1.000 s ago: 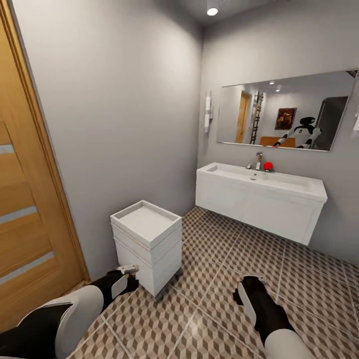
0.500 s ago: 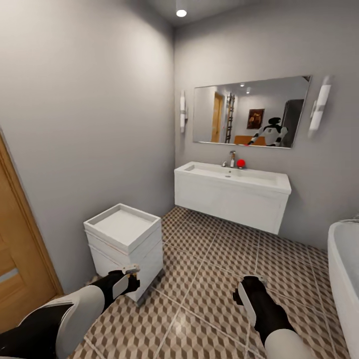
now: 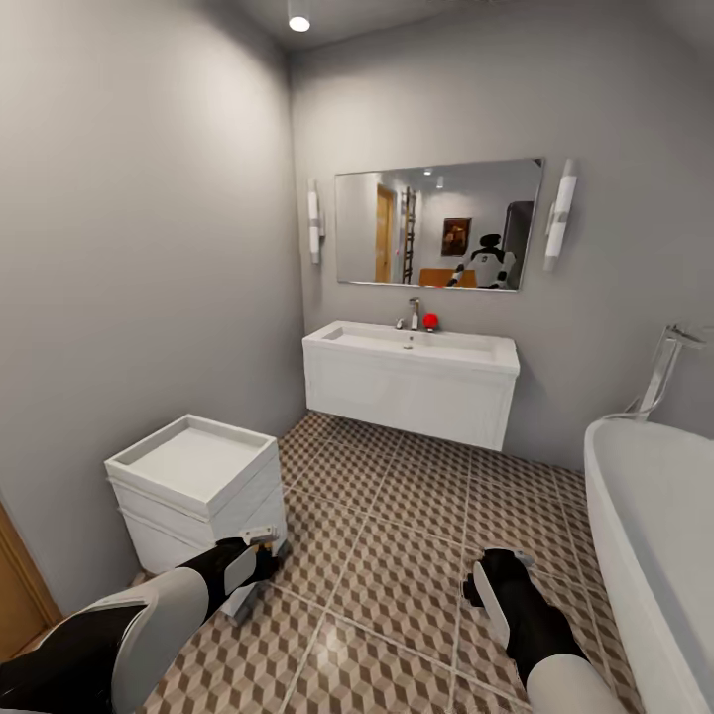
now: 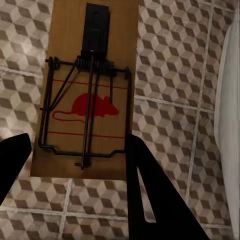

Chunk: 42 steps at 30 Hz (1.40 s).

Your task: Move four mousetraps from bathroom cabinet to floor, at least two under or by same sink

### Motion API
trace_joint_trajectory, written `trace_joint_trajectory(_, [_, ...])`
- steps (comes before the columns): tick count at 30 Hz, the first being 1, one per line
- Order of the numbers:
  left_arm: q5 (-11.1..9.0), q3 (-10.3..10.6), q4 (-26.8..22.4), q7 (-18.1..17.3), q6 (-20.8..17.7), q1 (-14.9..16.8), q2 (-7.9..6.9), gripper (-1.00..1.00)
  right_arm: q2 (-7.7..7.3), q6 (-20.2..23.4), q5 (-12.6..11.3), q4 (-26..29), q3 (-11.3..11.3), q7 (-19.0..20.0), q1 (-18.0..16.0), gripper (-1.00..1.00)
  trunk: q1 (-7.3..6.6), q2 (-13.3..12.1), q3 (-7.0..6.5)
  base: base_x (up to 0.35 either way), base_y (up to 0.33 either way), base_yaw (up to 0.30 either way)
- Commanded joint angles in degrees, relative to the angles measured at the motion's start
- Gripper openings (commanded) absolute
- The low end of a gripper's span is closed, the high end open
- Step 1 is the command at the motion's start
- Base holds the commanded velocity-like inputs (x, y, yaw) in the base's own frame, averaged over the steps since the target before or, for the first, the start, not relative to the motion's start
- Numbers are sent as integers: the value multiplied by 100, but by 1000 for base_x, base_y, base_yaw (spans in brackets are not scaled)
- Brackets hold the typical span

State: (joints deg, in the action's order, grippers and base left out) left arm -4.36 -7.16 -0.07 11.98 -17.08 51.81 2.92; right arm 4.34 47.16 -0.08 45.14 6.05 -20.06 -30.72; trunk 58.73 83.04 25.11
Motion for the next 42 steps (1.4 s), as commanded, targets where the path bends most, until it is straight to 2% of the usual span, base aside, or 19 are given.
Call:
trace_joint_trajectory(1, [-34, -31, -1, 41, -14, 5, 2, -100, 6, 21, -1, 5, 14, -15, -4, -100, 0, 4, 7, 0, 0, -297])
trace_joint_trajectory(10, [-47, -31, -2, 60, -18, 5, 7, -100, 6, 16, -1, 5, 11, -30, -4, -100, 0, 4, 7, 98, 0, -192])
trace_joint_trajectory(42, [-49, -31, -1, 62, -23, 5, -1, -100, 6, 12, -1, 4, 10, -27, -4, -100, 0, 4, 7, 317, 0, -5])
